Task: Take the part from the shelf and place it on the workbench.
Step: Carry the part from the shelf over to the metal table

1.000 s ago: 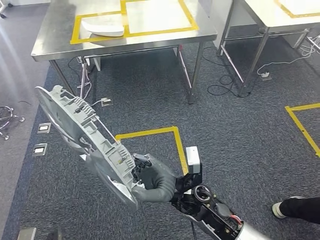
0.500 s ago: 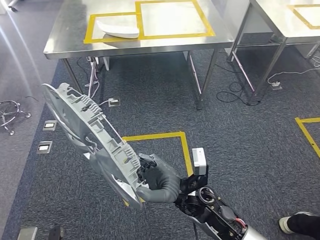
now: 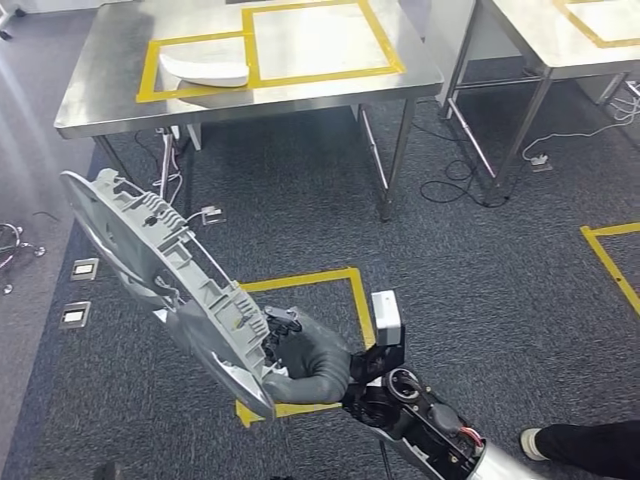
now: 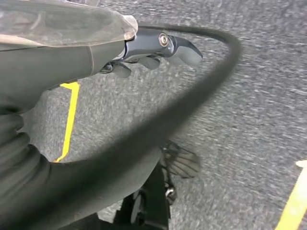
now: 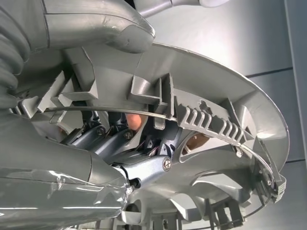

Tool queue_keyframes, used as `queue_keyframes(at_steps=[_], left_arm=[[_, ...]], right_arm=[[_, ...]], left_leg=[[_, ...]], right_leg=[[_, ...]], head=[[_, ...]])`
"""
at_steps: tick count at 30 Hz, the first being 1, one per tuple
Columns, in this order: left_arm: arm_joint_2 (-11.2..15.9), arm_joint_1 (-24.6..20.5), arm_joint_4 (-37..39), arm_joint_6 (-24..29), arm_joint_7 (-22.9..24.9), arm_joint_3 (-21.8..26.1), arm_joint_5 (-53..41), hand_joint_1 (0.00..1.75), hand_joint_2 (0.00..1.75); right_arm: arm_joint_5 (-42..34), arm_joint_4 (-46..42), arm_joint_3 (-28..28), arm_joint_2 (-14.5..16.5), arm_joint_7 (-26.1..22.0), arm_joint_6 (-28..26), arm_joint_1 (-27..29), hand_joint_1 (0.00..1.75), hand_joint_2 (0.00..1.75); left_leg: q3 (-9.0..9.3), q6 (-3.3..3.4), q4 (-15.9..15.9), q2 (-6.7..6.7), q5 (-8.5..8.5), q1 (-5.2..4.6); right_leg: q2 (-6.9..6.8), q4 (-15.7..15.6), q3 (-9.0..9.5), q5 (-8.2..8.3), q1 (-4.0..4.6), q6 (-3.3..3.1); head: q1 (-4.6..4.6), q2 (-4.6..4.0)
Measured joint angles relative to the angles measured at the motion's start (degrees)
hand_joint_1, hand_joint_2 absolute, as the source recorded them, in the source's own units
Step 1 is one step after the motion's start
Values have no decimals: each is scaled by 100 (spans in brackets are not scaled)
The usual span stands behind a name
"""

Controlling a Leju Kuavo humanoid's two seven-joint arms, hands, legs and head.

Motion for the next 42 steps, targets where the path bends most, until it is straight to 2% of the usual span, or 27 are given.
queue_keyframes(at_steps=[1, 2, 3, 6, 7, 9, 11, 12, 13, 14, 16, 17, 18, 20, 22, 23, 24, 26, 27, 28, 29, 31, 33, 36, 38, 41, 42], left_arm=[[6, -3, 0, 1, 0, -1, 0, 0, 175], [10, -6, 0, 1, -1, -1, 0, 0, 175], [8, -8, 0, 0, -1, -2, 0, 0, 175], [-5, -7, -1, -1, -2, -2, -2, 0, 175], [-7, -5, -1, -1, -4, -2, -4, 0, 175], [-6, -2, 0, -2, -11, -2, -10, 0, 175], [-1, -2, 0, -10, -19, -3, -22, 0, 175], [2, 0, 0, -14, -20, -4, -31, 0, 175], [3, 3, 0, -19, -20, -6, -39, 0, 175], [2, 4, 0, -22, -20, -8, -45, 0, 175], [-8, 3, 0, -33, -20, -13, -61, 0, 175], [-15, -1, -1, -43, -20, -16, -74, 0, 175], [-19, -4, -1, -51, -19, -18, -86, 0, 175], [-21, -6, -1, -65, -17, -20, -104, 0, 175], [-12, -6, -1, -70, -17, -21, -113, 0, 175], [-9, -17, -1, -72, -17, -22, -118, 0, 175], [-5, -27, -2, -72, -17, -22, -122, 0, 175], [-2, -38, -2, -73, -18, -22, -127, 0, 175], [2, -30, -2, -72, -18, -22, -127, 0, 175], [7, -20, -1, -72, -18, -22, -126, 0, 175], [11, -11, -1, -72, -18, -22, -126, 0, 175], [23, 0, 0, -72, -17, -22, -127, 0, 175], [28, -2, -1, -71, -17, -23, -127, 0, 175], [20, -4, -2, -71, -21, -25, -132, 0, 175], [14, -5, -1, -70, -28, -26, -141, 0, 175], [17, -7, 0, -69, -39, -29, -157, 0, 175], [19, -4, 0, -69, -40, -29, -161, 0, 175]], right_arm=[[0, 2, 1, 0, -1, 0, -7, 161, 175], [0, 3, 2, 1, -2, -1, -16, 161, 175], [0, 5, 3, 2, -2, -1, -22, 161, 175], [0, 8, 7, 4, -2, 0, -30, 161, 175], [0, 8, 8, 4, -3, 0, -33, 161, 175], [-1, 8, 10, 4, -4, -2, -37, 161, 175], [-4, 14, 13, 1, -7, -17, -35, 161, 175], [-7, 19, 15, -3, -6, -33, -31, 161, 175], [-10, 24, 16, -8, -5, -49, -28, 161, 175], [-16, 27, 18, -11, -4, -63, -27, 161, 175], [-31, 30, 18, -17, -7, -79, -27, 161, 175], [-39, 31, 19, -21, -10, -88, -27, 161, 175], [-47, 31, 21, -25, -14, -99, -27, 161, 175], [-58, 29, 22, -32, -17, -123, -23, 161, 175], [-62, 28, 18, -36, -22, -136, -20, 161, 175], [-67, 28, 16, -36, -29, -137, -27, 161, 175], [-71, 28, 15, -36, -39, -138, -35, 161, 175], [-79, 29, 16, -37, -49, -138, -37, 161, 175], [-79, 31, 16, -38, -47, -138, -21, 161, 175], [-79, 32, 17, -39, -44, -139, -6, 161, 175], [-79, 34, 17, -39, -42, -139, 5, 161, 175], [-79, 35, 16, -40, -44, -140, 7, 161, 175], [-78, 37, 16, -41, -51, -145, -1, 161, 175], [-73, 38, 15, -43, -55, -175, -2, 161, 175], [-69, 33, 12, -45, -58, -190, -8, 161, 175], [-57, 26, 2, -56, -74, -235, 13, 161, 175], [-46, 26, -2, -63, -77, -252, 40, 161, 175]], left_leg=[[144, 5, -388, 6, 188, 0], [256, 29, -652, 7, 278, -3], [322, 65, -792, 6, 276, -11], [409, 198, -834, -7, 154, -14], [451, 234, -838, -8, 127, -9], [545, 285, -845, -9, 63, -10], [637, 304, -844, -10, -20, -22], [698, 306, -844, -14, -69, -30], [772, 307, -845, -19, -123, -39], [855, 305, -846, -25, -180, -47], [1006, 286, -851, -34, -293, -60], [1052, 264, -859, -40, -338, -63], [1081, 234, -872, -43, -372, -62], [1121, 168, -875, -47, -383, -68], [1089, 115, -701, -33, -386, -67], [971, 90, -473, -25, -434, -61], [768, 64, -138, -19, -533, -54], [262, 17, 554, -16, -807, -43], [71, -1, 734, -15, -869, -36], [-26, -12, 715, -14, -805, -30], [-27, -17, 505, -13, -613, -24], [160, -13, -289, 0, -9, -17], [302, 45, -802, 25, 250, -37], [379, 196, -865, 28, 234, -52], [482, 265, -881, 27, 188, -35], [616, 316, -887, 26, 73, -43], [668, 318, -887, 21, 26, -47]], right_leg=[[4, 9, 33, -65, 16, 30], [6, 8, 57, -121, 31, 59], [7, 10, 84, -163, 46, 90], [9, 45, 193, -253, 40, 172], [6, 169, 152, -321, 31, 200], [-4, 790, -182, -554, 14, 255], [-6, 1578, -695, -804, 12, 281], [-6, 1775, -888, -841, 14, 274], [-6, 1759, -990, -767, 17, 250], [-6, 1530, -998, -563, 28, 212], [1, 773, -881, 70, 78, 104], [6, 482, -822, 287, 107, 57], [8, 314, -775, 421, 131, 21], [11, 228, -694, 425, 139, -28], [10, 120, -553, 433, 108, -65], [10, 66, -481, 427, 91, -81], [6, 27, -426, 411, 80, -96], [7, 8, -364, 353, 76, -118], [13, 8, -323, 312, 75, -120], [21, 8, -270, 266, 74, -116], [28, 9, -207, 217, 71, -106], [32, 15, -80, 104, 70, -64], [36, 30, -20, -5, 86, -1], [33, 89, 43, -100, 92, 100], [19, 375, -58, -201, 76, 168], [5, 1502, -699, -591, 33, 247], [4, 1770, -900, -687, 24, 257]], head=[[-33, 0], [-54, 0], [-54, 0], [4, -1], [26, -1], [90, -1], [148, 0], [166, 0], [188, 0], [215, 0], [265, 0], [285, 0], [303, 0], [313, 0], [299, 0], [279, 0], [251, 0], [178, 0], [144, 0], [114, 0], [84, 0], [26, 0], [-13, 0], [9, 0], [42, 0], [130, 0], [147, 0]])
